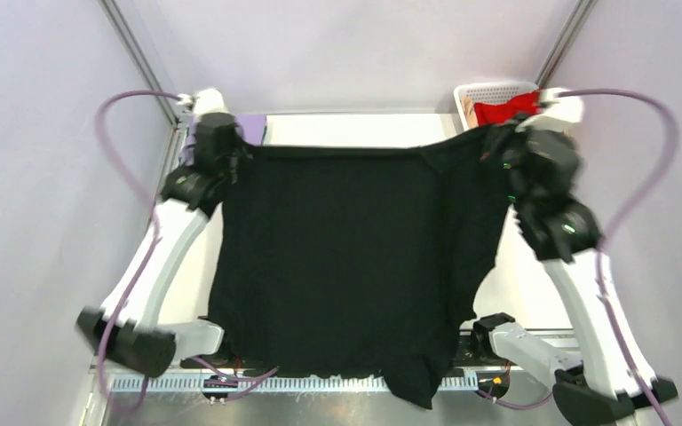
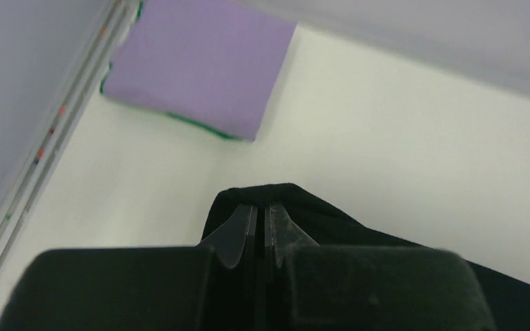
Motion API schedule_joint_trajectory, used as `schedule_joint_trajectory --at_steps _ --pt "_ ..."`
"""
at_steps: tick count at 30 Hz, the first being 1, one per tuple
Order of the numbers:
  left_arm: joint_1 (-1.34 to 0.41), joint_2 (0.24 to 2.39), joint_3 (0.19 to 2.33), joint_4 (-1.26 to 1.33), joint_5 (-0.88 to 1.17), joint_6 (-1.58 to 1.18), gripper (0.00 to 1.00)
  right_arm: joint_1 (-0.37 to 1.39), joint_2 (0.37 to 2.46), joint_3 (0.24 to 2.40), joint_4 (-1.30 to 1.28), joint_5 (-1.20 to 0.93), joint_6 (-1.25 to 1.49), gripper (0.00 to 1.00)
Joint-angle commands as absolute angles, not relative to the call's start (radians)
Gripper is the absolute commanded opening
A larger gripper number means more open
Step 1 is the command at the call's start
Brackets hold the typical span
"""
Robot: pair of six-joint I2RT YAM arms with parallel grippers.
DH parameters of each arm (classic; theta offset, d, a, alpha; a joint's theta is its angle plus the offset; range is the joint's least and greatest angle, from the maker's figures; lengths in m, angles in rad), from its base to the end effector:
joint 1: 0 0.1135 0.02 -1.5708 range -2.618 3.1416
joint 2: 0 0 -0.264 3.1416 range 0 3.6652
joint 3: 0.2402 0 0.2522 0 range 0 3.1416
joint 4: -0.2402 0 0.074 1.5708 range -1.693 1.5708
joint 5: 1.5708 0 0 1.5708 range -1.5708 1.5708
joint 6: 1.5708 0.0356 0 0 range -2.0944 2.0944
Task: Fold and stack the t-shirts
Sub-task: Flatten out the tshirt
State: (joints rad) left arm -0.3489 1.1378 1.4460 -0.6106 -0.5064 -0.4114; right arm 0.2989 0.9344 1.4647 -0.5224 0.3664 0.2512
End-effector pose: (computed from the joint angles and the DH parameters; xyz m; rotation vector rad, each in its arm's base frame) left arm 0.2172 -0.0606 0.4533 -0.3992 1.7907 -0.0589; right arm 0.1484 0.0324 0.5023 0.2506 1.5451 0.1468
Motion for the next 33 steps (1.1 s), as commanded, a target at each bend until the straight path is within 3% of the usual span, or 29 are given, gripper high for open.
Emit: schedule_joint_trajectory --at_steps 1,4,9,22,29,32,33 --pt "-0.302 1.369 1.333 -0.468 -0.533 -0.403 0.0 0.295 1.019 1.203 -0.283 0.48 0.346 0.05" --pt "-0.283 1.553 1.362 -0.479 -0.506 -0.428 0.0 0.292 1.132 1.073 -0.189 0.459 0.389 0.05" --pt "-0.269 1.761 1.449 -0.514 -0.487 -0.453 0.0 0.289 1.335 1.067 -0.138 0.389 0.405 0.05" --pt "-0.23 1.973 1.635 -0.584 -0.441 -0.505 0.0 0.286 1.606 1.196 -0.128 0.445 0.425 0.05" --pt "-0.211 2.113 1.823 -0.72 -0.456 -0.601 0.0 0.249 1.802 1.398 -0.227 0.433 0.456 0.07" --pt "-0.197 2.221 2.023 -0.865 -0.5 -0.686 0.14 0.213 1.927 1.548 -0.336 0.409 0.482 0.13" --pt "-0.187 2.264 2.119 -0.937 -0.506 -0.73 0.27 0.204 2.004 1.643 -0.36 0.407 0.507 0.14"
